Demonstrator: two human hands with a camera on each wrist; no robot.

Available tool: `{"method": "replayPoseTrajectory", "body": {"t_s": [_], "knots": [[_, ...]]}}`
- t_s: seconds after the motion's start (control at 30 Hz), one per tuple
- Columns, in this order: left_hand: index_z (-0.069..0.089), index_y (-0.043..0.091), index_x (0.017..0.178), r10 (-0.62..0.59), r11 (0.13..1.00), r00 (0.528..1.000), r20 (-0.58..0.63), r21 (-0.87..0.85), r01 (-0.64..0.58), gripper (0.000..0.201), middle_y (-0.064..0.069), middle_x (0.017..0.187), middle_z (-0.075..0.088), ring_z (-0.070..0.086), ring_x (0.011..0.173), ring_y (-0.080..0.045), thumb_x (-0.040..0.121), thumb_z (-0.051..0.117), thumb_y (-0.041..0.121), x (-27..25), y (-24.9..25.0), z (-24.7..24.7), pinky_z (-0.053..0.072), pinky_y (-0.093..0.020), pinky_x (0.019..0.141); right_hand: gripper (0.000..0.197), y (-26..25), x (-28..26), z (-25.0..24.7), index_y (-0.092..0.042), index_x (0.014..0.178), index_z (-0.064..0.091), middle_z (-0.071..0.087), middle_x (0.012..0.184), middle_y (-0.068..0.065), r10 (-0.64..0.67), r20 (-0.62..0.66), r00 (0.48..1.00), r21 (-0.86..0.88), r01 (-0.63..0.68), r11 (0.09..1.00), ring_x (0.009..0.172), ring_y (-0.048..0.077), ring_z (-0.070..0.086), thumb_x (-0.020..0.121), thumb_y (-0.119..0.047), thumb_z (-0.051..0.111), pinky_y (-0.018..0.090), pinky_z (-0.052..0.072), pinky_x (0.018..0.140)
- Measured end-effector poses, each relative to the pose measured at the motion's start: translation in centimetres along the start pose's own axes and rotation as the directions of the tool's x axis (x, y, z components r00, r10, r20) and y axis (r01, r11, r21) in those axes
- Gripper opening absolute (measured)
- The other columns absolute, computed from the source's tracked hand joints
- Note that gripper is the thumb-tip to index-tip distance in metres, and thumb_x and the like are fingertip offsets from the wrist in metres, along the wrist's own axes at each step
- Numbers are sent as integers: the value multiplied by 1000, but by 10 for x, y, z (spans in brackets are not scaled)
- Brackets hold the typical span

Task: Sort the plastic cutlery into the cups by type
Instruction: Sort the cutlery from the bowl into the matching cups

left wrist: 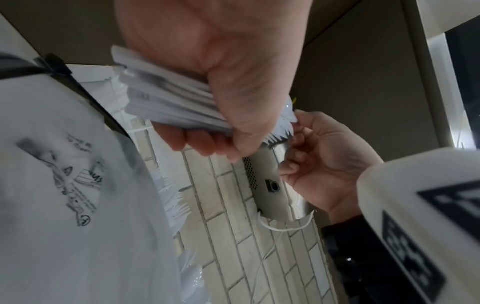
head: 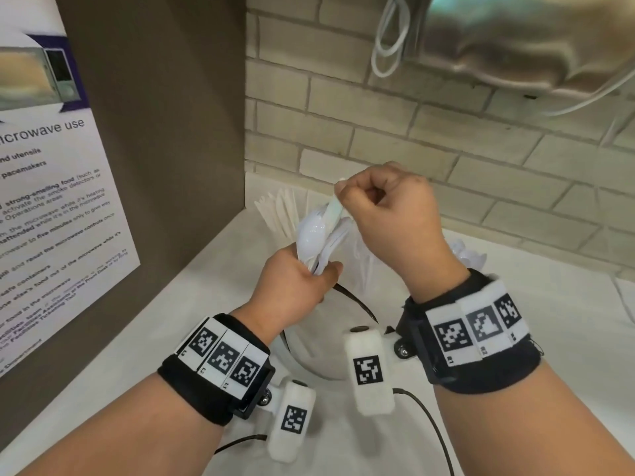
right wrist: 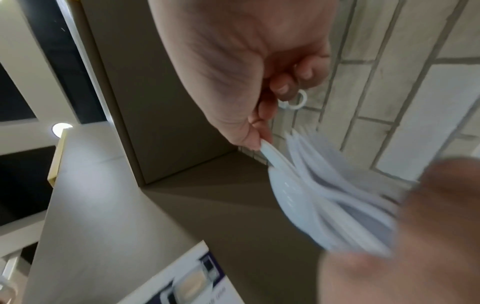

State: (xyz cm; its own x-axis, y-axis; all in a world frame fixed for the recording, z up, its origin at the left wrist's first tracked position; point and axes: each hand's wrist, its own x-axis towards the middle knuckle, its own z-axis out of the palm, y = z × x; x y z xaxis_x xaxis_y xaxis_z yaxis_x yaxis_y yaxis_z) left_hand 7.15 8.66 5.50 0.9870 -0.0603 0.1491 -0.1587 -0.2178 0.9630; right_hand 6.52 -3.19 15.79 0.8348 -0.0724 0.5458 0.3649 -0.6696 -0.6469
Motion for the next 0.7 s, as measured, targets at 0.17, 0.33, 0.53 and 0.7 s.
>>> {"method": "replayPoseTrajectory", "body": {"t_s": [0.17,0.33,0.53,0.7], "knots": [[53,14,66,22,999,998,62,-51,-19,27,6,55,53,51,43,-6,84,69,27,-2,-2,2,43,-15,46,17,2,0,-2,-16,81,70,59,74,-11,24,73,997,48,-28,998,50,1,44,83,-33,69,16,33,57],[55,14,65,18,998,991,131,-66,-10,27,9,53,52,52,46,-7,83,72,25,1,-7,1,46,-19,51,27,3,9,-11,-3,82,68,53,57,-4,85,141,986,98,-99,990,43,4,40,89,-29,65,21,36,48],[64,18,78,81,954,938,336,-297,24,16,-1,66,60,60,67,-16,87,66,30,-2,-20,-13,52,-29,76,17,-3,48,-52,-15,84,60,57,64,-1,135,-112,984,493,-63,867,44,9,50,98,-20,51,25,45,46],[64,19,75,51,813,919,392,-550,189,16,-1,69,56,58,69,-18,84,69,33,8,-25,-18,51,-36,79,10,23,82,-31,-20,90,54,60,76,4,169,-76,983,566,-97,819,49,11,61,99,-18,51,26,53,50]]}}
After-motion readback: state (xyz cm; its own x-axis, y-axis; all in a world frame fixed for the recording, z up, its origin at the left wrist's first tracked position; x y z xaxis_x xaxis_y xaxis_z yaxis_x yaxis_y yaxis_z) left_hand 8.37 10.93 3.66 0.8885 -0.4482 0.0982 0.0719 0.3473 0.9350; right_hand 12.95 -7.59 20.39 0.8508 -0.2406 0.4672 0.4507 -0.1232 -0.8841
